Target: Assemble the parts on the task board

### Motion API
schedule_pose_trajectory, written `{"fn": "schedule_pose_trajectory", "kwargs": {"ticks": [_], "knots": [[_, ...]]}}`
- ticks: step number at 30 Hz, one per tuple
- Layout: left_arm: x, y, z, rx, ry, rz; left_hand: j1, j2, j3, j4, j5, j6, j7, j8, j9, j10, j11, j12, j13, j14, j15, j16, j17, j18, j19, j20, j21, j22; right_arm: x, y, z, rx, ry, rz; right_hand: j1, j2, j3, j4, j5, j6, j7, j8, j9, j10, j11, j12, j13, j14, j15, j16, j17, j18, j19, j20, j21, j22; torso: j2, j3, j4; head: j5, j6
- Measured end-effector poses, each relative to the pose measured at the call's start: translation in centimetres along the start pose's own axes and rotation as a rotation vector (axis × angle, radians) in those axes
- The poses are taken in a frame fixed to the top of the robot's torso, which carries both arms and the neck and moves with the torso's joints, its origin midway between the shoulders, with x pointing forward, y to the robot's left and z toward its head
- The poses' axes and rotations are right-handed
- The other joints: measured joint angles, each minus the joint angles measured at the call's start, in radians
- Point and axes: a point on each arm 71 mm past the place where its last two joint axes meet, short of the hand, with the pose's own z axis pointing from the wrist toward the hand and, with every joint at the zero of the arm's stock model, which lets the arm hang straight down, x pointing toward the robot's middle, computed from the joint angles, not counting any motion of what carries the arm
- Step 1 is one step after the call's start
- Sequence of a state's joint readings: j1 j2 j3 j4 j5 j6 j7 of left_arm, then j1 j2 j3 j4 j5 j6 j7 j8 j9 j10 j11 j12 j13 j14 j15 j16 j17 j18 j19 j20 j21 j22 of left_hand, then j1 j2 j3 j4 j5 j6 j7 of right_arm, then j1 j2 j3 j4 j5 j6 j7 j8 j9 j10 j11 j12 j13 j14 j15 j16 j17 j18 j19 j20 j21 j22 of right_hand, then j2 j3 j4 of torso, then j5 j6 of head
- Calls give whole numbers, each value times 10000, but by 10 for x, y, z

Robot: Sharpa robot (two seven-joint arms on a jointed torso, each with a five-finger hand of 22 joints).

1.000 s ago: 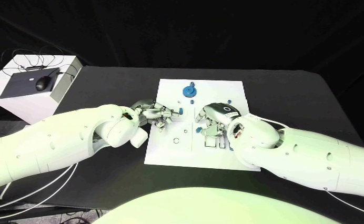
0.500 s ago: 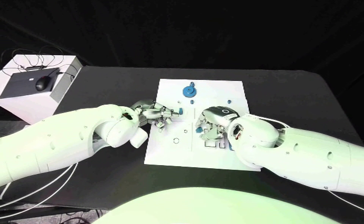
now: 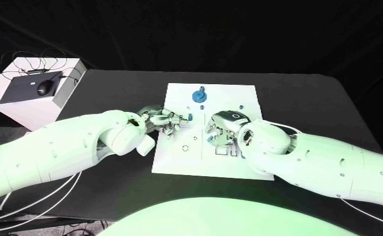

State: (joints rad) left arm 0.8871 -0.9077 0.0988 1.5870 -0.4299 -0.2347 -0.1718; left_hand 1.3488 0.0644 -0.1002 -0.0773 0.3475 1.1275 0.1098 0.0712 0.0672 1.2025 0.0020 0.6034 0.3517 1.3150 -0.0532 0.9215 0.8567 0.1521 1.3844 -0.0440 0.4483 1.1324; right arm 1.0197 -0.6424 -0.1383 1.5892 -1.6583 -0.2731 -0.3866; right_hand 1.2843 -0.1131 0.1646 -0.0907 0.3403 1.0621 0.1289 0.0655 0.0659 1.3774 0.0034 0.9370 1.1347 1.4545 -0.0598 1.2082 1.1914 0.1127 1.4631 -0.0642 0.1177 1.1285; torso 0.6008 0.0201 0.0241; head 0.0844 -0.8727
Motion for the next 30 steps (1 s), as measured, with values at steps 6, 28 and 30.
{"fn": "schedule_pose_trajectory", "kwargs": {"ticks": [6,28,30], "knots": [[0,0,0,-3,-6,0,0,0,0,0,0,0,-1,0,0,0,0,0,0,0,0,0,0,-2,0,0,0,0,-1,0,0,-31,-255,89,164,164,156,-76,-309,205,-36,0,0,38,-34,67,72,16,-15,51,84,-43,33,-33,39,52,1,0,-7,13,0],[-1,0,0,-9,-13,0,0,0,26,-26,0,-14,-14,0,0,0,0,0,2,0,0,0,-9,84,0,1,0,1,0,-2,2,-16,-47,-130,260,839,892,-787,-1625,1028,-392,0,21,71,-143,103,206,89,-81,50,170,-82,14,-162,83,373,-9,8,-11,-1,0],[-1,0,0,-9,-12,0,0,0,26,-26,0,-14,-14,0,0,0,0,0,1,0,0,0,-10,82,0,1,0,1,0,-2,3,-13,-10,-160,241,820,864,-759,-1626,1031,-393,0,21,71,-143,103,207,89,-81,50,171,-93,15,-163,83,374,-9,7,-9,-2,0]]}}
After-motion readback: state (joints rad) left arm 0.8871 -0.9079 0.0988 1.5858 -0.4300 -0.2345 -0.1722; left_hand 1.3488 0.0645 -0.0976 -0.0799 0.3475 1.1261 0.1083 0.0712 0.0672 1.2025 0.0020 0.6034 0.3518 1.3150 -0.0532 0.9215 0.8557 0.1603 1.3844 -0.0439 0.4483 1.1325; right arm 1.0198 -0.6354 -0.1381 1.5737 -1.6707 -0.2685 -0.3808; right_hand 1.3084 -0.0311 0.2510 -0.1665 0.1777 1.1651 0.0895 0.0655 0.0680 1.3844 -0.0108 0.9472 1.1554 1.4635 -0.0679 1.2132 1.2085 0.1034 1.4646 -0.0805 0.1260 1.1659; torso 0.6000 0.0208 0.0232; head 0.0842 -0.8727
